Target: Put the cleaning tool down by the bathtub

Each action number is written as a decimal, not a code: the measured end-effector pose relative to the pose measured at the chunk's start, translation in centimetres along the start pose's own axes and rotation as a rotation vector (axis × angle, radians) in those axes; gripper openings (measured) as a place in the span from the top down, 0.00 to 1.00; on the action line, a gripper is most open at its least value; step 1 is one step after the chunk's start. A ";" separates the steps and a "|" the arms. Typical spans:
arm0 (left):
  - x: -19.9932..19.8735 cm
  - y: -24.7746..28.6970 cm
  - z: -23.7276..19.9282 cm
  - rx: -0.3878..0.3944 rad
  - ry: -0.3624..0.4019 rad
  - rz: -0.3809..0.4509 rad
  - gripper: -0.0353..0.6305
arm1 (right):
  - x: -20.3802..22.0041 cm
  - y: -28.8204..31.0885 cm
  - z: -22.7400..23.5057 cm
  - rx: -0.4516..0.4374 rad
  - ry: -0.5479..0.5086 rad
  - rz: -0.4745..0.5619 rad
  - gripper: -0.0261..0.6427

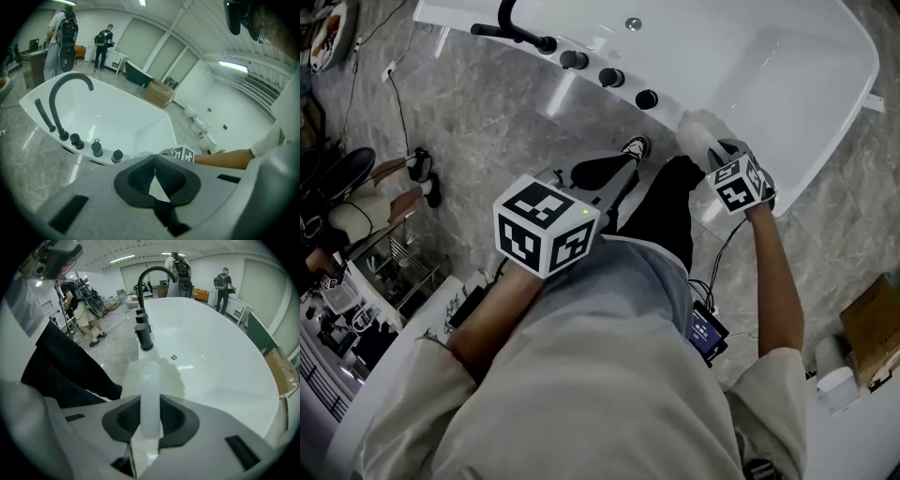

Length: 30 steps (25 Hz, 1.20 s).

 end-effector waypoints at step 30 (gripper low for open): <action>-0.2 0.3 -0.1 0.002 0.003 -0.008 0.94 | 0.5 0.6 0.9 -0.037 -0.005 0.025 0.76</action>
Point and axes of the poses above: the fingertips, and each gripper's own axes: y forward along the fingers, z to its right, x out of its underside, the point moved 6 cm from there along -y, backward along the fingers, and after that the axes turned 8 degrees about x, right-handed, at the moved point
